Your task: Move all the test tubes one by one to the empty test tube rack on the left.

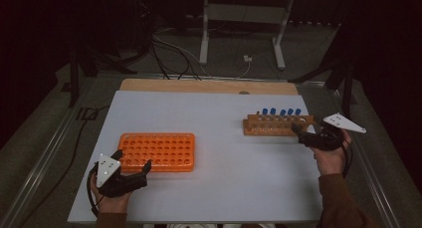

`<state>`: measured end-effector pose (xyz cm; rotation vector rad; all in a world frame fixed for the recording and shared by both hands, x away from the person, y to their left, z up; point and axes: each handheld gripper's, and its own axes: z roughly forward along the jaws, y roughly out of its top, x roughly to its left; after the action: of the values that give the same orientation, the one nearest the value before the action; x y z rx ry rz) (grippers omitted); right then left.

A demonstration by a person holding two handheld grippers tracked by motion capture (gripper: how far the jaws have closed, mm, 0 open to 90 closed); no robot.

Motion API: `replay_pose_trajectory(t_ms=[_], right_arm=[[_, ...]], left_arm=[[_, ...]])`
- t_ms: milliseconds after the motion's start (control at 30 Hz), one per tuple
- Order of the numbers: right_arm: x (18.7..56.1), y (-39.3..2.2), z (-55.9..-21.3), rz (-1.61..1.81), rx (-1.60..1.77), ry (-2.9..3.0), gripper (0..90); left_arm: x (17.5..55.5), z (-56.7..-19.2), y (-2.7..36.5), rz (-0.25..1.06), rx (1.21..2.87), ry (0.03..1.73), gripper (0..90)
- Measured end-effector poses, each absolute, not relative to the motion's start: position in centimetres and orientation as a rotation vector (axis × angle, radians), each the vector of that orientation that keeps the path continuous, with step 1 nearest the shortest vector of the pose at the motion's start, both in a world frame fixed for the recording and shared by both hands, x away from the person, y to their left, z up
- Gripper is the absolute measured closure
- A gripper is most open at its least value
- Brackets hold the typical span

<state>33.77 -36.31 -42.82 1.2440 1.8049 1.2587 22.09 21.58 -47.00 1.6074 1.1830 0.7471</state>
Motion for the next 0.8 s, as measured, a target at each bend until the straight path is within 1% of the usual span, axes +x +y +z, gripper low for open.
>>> replay_pose_trajectory(t_ms=[33, 67, 100, 133, 167, 267, 300, 333, 367, 400, 433, 533, 600, 667, 700, 800], right_arm=[[34.1, -36.4, -42.9, 1.248, 1.256, 1.807, 8.3], [34.1, -36.4, -42.9, 1.248, 1.256, 1.807, 8.3], [34.8, -36.9, -43.1, 1.244, 1.292, 1.815, 15.8], [35.2, -37.2, -43.2, 1.243, 1.306, 1.81, 18.7], [35.2, -37.2, -43.2, 1.243, 1.306, 1.81, 18.7], [36.2, -37.8, -43.6, 1.232, 1.362, 1.799, 35.3], [36.9, -38.1, -44.0, 1.213, 1.387, 1.807, 42.2], [37.2, -38.2, -44.2, 1.214, 1.391, 1.819, 44.8], [37.2, -38.2, -44.2, 1.214, 1.391, 1.819, 44.8], [37.8, -38.2, -44.5, 1.191, 1.385, 1.838, 52.6], [37.8, -38.2, -44.5, 1.191, 1.385, 1.838, 52.6], [38.7, -37.8, -45.5, 1.165, 1.37, 1.869, 61.5], [38.8, -37.7, -45.6, 1.166, 1.372, 1.868, 62.6], [39.2, -37.5, -45.9, 1.16, 1.364, 1.847, 66.4], [39.2, -37.5, -45.9, 1.16, 1.364, 1.847, 66.4], [39.5, -37.1, -46.1, 1.151, 1.352, 1.838, 70.1]], left_arm=[[22.1, -47.0, 21.6, 0.747, 1.607, 1.183, 1.2], [22.1, -47.0, 21.5, 0.746, 1.606, 1.184, 1.2], [22.1, -47.0, 21.5, 0.745, 1.606, 1.183, 1.2], [22.1, -47.0, 21.6, 0.744, 1.605, 1.184, 1.3], [22.1, -47.0, 21.6, 0.744, 1.605, 1.184, 1.3], [22.1, -47.1, 21.6, 0.742, 1.601, 1.187, 1.3], [22.2, -47.1, 21.7, 0.738, 1.598, 1.188, 1.3], [22.2, -47.1, 21.7, 0.736, 1.596, 1.189, 1.3], [22.2, -47.1, 21.7, 0.735, 1.593, 1.191, 1.3], [22.2, -47.1, 21.7, 0.734, 1.593, 1.191, 1.3], [22.2, -47.1, 21.7, 0.734, 1.592, 1.191, 1.3], [22.2, -47.1, 21.8, 0.729, 1.594, 1.193, 1.3], [22.2, -47.1, 21.8, 0.728, 1.592, 1.193, 1.3], [22.2, -47.1, 21.8, 0.73, 1.588, 1.191, 1.3], [22.2, -47.1, 21.8, 0.731, 1.588, 1.191, 1.3], [22.2, -47.1, 21.8, 0.73, 1.588, 1.194, 1.3]])
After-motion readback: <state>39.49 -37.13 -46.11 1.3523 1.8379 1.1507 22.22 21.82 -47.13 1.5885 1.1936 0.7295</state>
